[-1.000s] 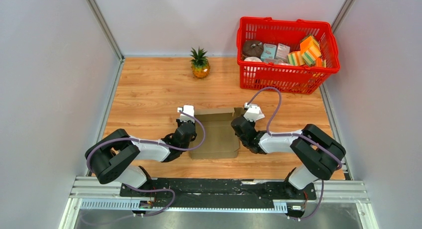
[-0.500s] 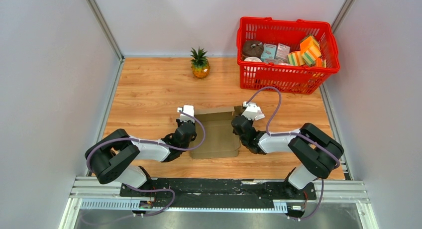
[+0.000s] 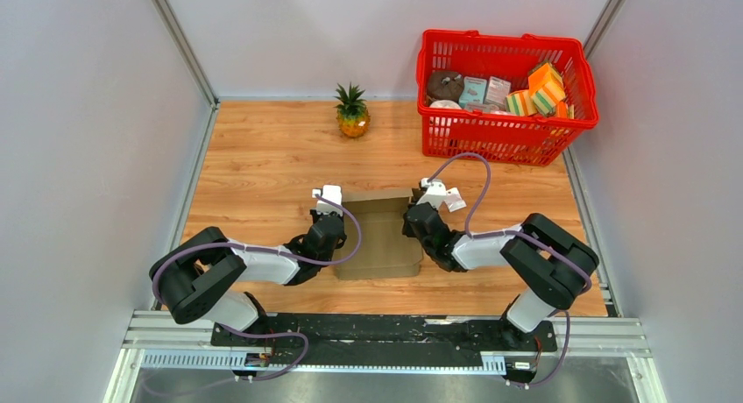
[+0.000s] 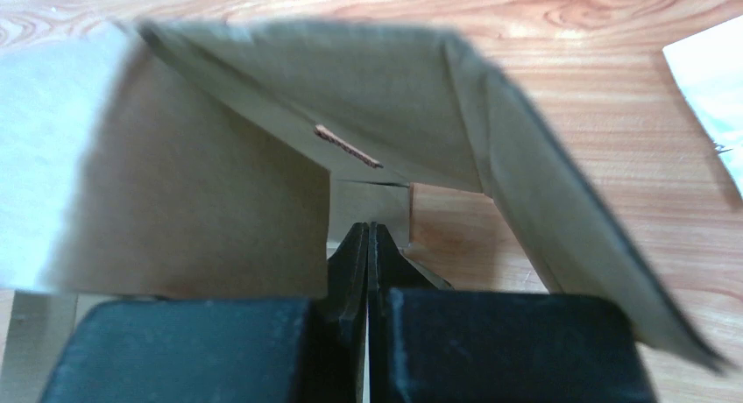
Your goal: Fold the paper box
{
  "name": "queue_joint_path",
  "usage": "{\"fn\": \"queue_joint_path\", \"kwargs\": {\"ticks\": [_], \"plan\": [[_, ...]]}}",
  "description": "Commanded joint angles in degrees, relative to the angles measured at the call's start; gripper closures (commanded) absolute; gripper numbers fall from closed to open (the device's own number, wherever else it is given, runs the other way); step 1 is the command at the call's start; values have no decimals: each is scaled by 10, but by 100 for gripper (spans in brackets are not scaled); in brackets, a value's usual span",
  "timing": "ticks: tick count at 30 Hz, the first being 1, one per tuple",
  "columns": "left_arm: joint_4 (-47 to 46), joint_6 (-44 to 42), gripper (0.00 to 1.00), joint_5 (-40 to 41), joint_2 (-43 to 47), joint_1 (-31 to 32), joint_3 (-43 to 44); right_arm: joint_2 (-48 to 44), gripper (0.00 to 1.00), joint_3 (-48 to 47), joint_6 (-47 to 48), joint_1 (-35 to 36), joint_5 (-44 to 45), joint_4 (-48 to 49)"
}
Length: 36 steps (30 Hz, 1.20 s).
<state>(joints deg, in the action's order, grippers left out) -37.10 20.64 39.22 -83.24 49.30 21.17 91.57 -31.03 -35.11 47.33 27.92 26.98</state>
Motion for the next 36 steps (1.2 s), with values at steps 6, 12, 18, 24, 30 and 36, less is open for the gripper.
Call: {"fn": "queue_joint_path", "kwargs": {"ticks": [6,12,18,24,30,36], "plan": [[40,1,100,-29,-3,2,-3,11,100,13,-40,3,-7,21],[38,3,100,-28,2,2,-6,-104,100,37,-42,2,-2,-86],[28,9,100,-32,-8,1,-8,-182,98,79,-46,0,-44,-121],[27,9,100,-37,-17,1,-4,-120,100,98,-86,0,-49,-82],[30,6,100,-33,-9,1,-6,-99,100,91,-108,0,-22,-135],[31,8,100,-34,-8,1,-7,-207,93,91,-86,-29,-32,-208]]}}
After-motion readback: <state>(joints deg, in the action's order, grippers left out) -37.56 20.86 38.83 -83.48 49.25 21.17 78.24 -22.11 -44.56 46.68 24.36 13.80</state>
